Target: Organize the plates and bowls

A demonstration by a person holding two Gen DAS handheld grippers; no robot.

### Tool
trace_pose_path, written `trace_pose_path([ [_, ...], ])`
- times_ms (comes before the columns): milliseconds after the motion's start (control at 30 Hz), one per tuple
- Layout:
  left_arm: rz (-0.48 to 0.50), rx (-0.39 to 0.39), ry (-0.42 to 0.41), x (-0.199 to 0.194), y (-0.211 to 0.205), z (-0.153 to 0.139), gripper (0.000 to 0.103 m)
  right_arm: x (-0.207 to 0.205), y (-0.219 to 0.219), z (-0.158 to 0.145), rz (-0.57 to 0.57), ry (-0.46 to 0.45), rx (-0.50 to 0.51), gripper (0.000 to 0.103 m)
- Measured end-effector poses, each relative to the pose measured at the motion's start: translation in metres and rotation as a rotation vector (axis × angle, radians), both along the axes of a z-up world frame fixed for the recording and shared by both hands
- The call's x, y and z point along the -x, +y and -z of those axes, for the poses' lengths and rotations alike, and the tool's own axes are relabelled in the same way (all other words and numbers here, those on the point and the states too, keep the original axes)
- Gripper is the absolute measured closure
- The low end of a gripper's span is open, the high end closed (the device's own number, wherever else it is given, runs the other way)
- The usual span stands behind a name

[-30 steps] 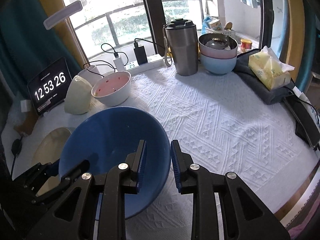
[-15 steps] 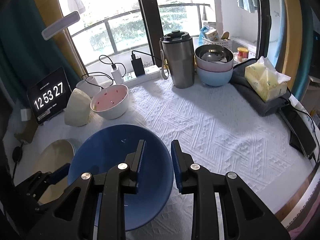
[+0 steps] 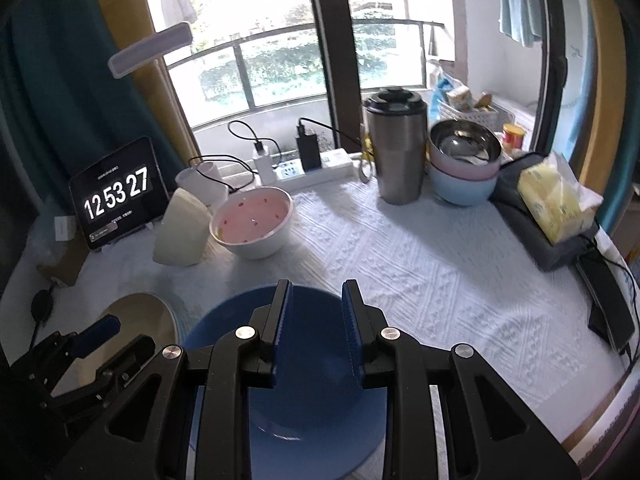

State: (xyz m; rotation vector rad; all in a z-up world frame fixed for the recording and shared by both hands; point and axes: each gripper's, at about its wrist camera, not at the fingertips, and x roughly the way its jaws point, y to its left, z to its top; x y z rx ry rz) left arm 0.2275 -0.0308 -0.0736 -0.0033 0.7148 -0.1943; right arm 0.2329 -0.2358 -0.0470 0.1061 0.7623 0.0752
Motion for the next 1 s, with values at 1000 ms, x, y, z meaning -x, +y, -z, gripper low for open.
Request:
trace_pose_path([
  [1000,-0.154,0.009,-0.035,-0.073,0.097,-0.002,0.051,-0.072,0.109,-0.014,-0.187,-0.029,0.069,0.076],
])
